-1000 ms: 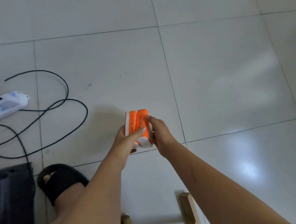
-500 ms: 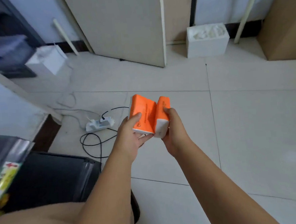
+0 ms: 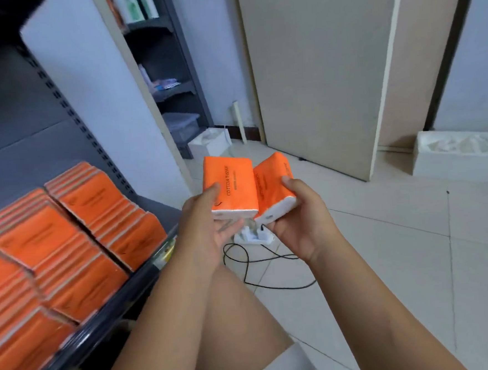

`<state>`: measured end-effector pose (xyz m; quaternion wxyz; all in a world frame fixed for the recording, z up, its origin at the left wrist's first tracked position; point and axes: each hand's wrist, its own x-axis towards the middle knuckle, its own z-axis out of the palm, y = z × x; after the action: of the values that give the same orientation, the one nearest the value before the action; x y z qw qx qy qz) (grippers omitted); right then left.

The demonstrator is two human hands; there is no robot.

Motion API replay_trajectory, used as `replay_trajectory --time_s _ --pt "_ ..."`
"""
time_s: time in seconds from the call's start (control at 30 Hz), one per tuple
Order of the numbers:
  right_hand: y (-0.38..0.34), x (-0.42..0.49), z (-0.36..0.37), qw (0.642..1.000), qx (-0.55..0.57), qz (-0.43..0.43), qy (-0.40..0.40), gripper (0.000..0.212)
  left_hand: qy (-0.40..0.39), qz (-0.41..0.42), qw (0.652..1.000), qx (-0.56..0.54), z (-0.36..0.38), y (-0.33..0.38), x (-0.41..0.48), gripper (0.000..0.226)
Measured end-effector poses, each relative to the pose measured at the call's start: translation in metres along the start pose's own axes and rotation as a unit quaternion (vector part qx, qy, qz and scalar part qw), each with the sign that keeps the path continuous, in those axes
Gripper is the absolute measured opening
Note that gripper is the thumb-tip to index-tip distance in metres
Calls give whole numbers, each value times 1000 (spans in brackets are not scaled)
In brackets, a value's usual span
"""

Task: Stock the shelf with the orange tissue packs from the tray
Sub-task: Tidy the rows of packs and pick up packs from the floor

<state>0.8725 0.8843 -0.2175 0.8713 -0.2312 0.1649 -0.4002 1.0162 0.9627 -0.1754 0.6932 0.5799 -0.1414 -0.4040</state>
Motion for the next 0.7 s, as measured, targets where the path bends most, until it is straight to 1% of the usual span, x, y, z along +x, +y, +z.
replay_trajectory --time_s 0.03,0.1,0.17,0.2,0.27,0.3,0.37,0.47,0.57,0.7 --pt "3 4 13 1000 9 3 -3 52 20 5 1000 -13 -8 10 -4 36" --pt "13 9 39 1000 3 -1 8 47 50 22 998 -31 -22 29 -14 22" --pt "26 14 67 999 -43 2 22 46 67 52 996 -38 -40 45 -22 8" --pt "34 16 79 997 -81 2 19 47 70 71 994 -34 -50 52 -25 8" --pt "53 22 102 991 -134 11 -4 45 75 107 991 -19 -74 66 -32 16" --pt "64 26 111 990 -142 16 -15 42 76 123 989 -7 -88 72 -36 21" --pt "88 35 122 991 -120 34 -43 43 86 146 985 12 -119 83 -44 28" --pt "118 48 128 986 -111 69 -102 48 115 161 980 25 -171 95 -50 26" --pt "142 65 140 970 -170 76 -156 54 162 162 972 42 -223 100 -54 22" --pt "174 79 161 956 -234 72 -159 52 203 172 963 47 -284 96 -63 29"
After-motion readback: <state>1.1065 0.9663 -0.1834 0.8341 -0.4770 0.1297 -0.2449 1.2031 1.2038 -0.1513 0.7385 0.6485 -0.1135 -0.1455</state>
